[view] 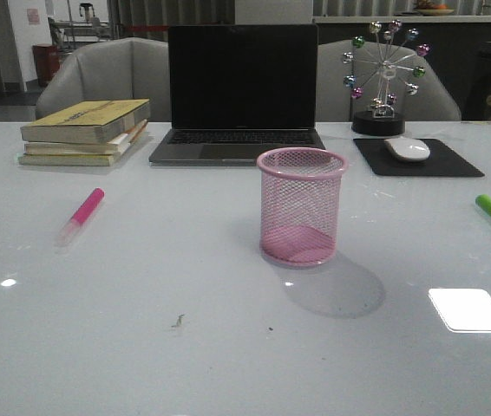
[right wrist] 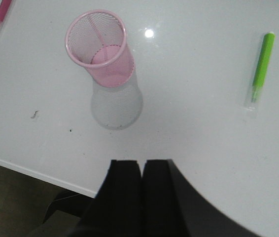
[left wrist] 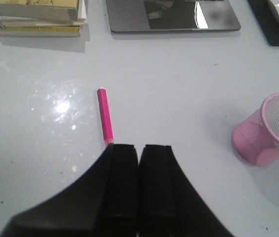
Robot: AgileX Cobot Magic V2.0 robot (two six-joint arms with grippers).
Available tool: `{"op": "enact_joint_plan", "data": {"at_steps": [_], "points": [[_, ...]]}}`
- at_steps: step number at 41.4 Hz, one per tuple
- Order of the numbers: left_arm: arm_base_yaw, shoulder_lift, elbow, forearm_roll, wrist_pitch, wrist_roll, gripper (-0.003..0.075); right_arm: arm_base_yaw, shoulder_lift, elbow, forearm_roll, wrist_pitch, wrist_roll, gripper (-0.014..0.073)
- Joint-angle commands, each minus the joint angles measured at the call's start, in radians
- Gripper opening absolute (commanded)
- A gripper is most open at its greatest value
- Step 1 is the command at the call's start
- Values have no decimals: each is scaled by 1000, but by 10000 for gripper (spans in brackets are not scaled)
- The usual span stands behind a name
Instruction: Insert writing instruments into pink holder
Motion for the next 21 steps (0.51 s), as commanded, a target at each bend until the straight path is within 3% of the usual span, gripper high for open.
{"op": "enact_joint_plan", "data": {"at_steps": [1,13,16,21], "points": [[-4,-19,-37,-20,-121,-11,91,-1,20,-35,15,-87,-5,87],[-4,-17,-37,47,-243,-11,92,-1,108,-35,8,-143,-5,105],[-4,-17,-37,71,-243,-11,92,-1,117,-35,8,-144,-6,157],[-4,-17,-37,94,-253,-11,139,-1,118,-35,0,-168,-8,377]]}}
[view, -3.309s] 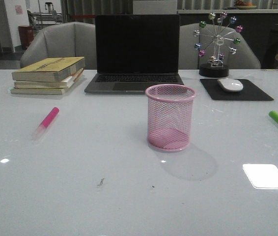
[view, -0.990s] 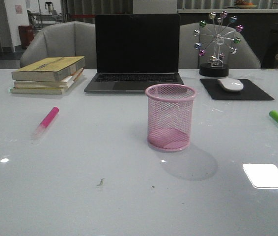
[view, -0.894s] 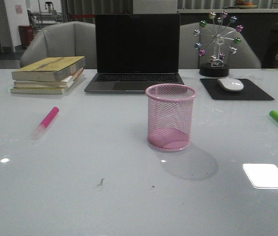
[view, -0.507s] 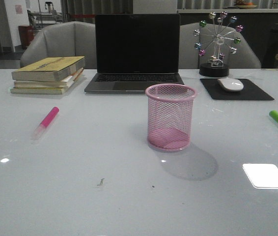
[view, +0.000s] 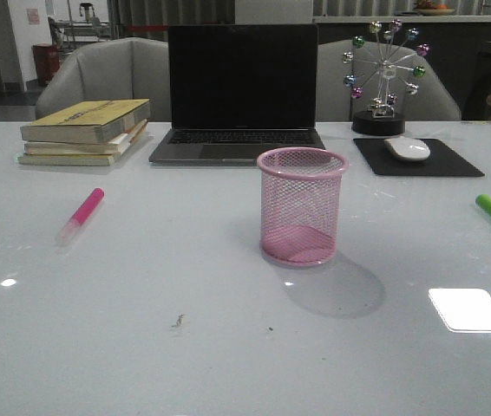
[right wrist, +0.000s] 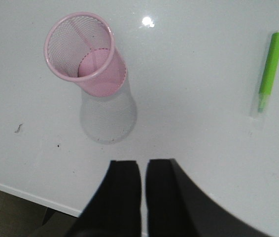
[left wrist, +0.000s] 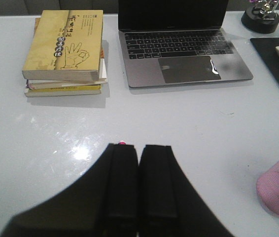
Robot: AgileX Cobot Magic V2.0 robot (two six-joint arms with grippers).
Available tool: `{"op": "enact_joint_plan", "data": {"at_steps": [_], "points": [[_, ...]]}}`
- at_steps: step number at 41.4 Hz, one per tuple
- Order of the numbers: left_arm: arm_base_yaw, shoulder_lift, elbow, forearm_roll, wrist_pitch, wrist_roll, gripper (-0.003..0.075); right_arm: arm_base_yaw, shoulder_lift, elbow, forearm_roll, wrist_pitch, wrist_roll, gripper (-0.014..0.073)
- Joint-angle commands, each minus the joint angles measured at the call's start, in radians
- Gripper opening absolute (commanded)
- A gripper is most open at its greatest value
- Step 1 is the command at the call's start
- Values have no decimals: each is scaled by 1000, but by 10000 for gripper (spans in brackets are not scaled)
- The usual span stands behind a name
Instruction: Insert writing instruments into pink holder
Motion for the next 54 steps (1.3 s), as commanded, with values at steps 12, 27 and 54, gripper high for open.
{"op": "enact_joint_plan", "data": {"at_steps": [12,27,54], "points": [[-4,-14,-35,0,-128,-11,429,-1,-19,-35,-42,-97,-9,623],[-4,108,-64,-93,48,-11,447,-116,-17,-35,-72,-93,-8,623],[2,489,-394,-121,281,-11,447,-251,140,-40,-67,-91,-26,623]]}}
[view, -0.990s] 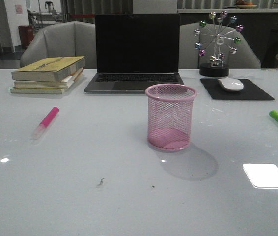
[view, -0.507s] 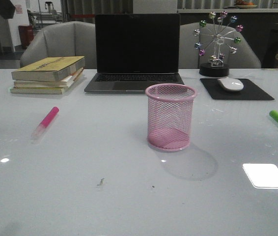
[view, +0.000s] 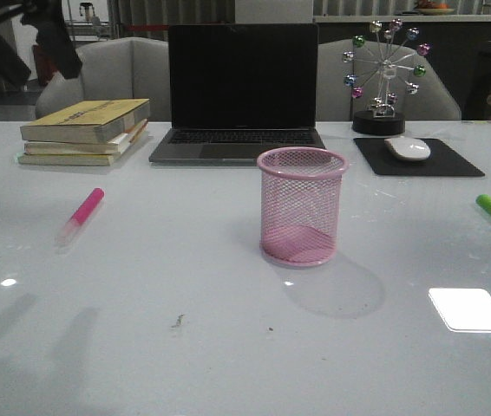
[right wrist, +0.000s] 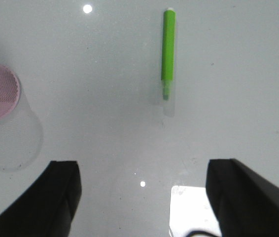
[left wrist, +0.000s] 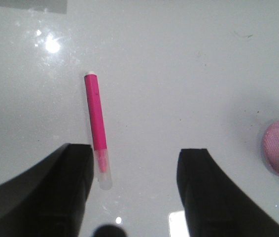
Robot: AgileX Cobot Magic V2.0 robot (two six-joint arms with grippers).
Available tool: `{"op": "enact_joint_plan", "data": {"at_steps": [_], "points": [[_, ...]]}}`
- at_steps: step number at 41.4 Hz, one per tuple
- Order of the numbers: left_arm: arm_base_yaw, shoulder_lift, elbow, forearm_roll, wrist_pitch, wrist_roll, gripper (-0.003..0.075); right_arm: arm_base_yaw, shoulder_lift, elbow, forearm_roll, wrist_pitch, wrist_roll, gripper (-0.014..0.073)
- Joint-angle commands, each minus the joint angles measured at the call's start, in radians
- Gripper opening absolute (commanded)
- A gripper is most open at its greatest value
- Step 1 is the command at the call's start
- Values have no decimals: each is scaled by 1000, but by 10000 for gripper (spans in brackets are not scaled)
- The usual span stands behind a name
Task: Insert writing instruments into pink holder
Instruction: 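Move the left gripper over the pink highlighter and the right over the green one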
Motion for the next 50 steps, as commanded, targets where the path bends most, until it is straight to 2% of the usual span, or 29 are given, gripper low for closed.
{"op": "enact_joint_plan", "data": {"at_steps": [1,8,14,27,38,50], "points": [[5,14,-70,-9,-15,-11,447,-7,18,-41,7,-62,-11,623],[7,94,-107,78,-20,-13,447,-7,135,-114,7,-34,-29,623],[7,145,-119,72,-49,-17,447,-7,217,-209,7,7,-40,623],[7,244,-176,62,-58,-17,447,-7,338,-363,8,-2,-45,623],[7,308,-291,60,-15,-17,447,-7,401,-382,8,-40,-46,623],[7,357,-311,59,10,-17,447,-7,474,-384,10,-39,-48,623]]}}
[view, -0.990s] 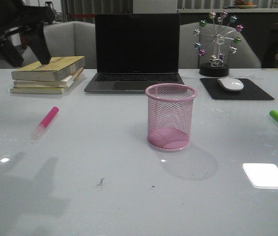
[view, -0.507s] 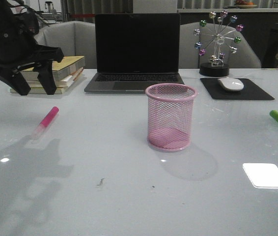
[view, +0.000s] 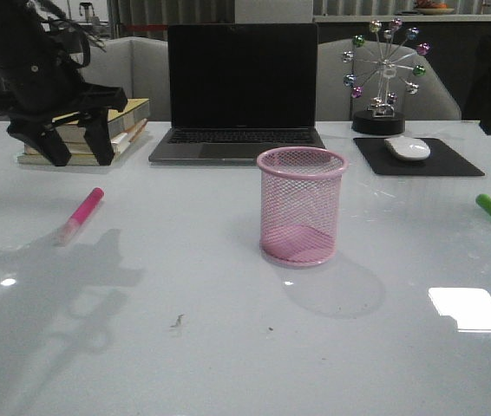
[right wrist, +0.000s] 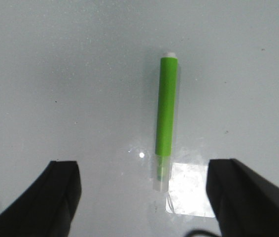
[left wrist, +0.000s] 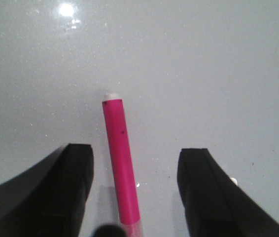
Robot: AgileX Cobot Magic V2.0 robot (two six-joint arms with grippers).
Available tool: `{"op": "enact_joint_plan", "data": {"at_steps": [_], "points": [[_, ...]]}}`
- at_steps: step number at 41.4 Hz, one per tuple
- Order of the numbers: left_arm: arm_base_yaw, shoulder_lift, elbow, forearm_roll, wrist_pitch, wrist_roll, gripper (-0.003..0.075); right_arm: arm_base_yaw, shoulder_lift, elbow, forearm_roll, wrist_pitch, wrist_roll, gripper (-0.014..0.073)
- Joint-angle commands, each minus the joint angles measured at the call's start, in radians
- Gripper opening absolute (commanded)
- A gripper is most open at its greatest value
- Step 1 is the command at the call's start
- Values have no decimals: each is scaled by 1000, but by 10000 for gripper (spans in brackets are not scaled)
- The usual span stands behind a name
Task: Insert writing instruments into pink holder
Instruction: 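Move the left gripper over the pink highlighter and the right over the green one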
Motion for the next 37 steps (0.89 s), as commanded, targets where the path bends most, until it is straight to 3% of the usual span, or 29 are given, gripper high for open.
{"op": "enact_joint_plan", "data": {"at_steps": [1,37], "points": [[3,-47,-36,-18,-17,-10,447,-7,-26,-36,10,-36,-14,623],[3,-3,-36,3,-43,-10,446,-7,124,-36,7,-109,-66,623]]}}
